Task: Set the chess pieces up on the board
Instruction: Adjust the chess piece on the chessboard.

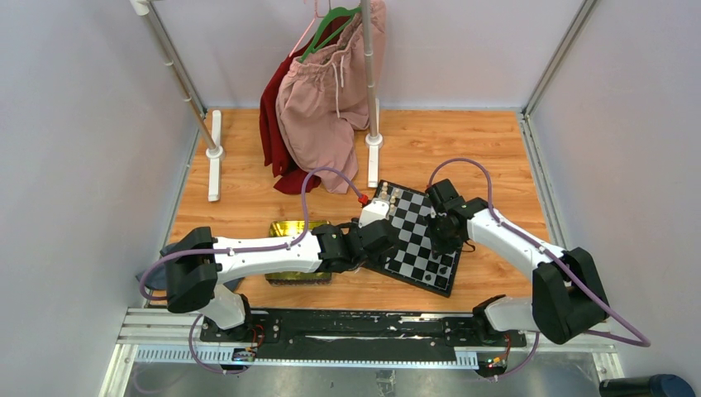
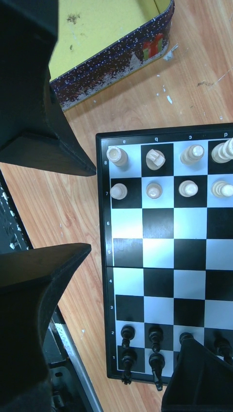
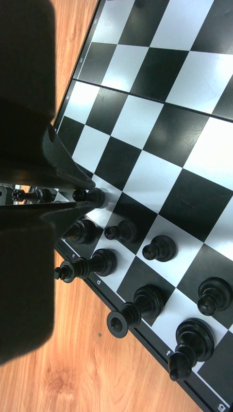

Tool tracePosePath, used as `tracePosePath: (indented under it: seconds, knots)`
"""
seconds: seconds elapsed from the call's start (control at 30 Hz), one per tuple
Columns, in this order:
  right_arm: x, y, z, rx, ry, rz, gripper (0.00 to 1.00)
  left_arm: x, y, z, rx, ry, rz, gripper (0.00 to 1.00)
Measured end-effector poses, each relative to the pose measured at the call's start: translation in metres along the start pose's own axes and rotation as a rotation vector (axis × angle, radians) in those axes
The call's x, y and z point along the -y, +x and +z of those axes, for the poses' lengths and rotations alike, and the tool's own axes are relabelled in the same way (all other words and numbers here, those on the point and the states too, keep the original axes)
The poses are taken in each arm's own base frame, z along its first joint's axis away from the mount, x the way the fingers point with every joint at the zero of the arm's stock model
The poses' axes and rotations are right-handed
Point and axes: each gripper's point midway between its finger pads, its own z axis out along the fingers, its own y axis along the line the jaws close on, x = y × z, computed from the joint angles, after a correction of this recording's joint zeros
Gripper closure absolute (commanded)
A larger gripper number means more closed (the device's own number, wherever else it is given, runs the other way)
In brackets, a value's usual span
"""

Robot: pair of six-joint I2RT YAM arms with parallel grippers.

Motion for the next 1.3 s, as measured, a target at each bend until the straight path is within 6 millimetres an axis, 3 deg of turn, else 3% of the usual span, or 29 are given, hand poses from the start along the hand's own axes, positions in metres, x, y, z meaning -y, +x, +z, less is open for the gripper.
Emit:
tracePosePath:
  seconds: [0.37,0.6,0.83,1.0,1.13,1.3]
  knots:
    - [-0.001,0.001,0.000,-0.002,0.000,-0.004,0.70,0.000,0.000,0.000,0.000,0.001,0.000,0.42]
    - [-0.001,0.000,-0.001,-0.004,-0.001,-0.006,0.70,0.000,0.000,0.000,0.000,0.001,0.000,0.42]
    - [-0.005,-0.014,-0.021,0.048,-0.017,-0.005,0.70,0.000,0.000,0.000,0.000,0.001,0.002,0.42]
    - [-0.004,-0.022,-0.034,0.096,-0.014,0.000,0.75,0.000,0.000,0.000,-0.001,0.002,0.004,0.42]
    - [0.001,-0.024,-0.036,0.110,0.017,0.003,0.91,0.001,0.001,0.000,-0.005,0.005,0.004,0.42]
    - [0.008,-0.025,-0.031,0.102,0.060,0.007,1.00,0.001,0.001,0.000,-0.005,0.005,0.004,0.42]
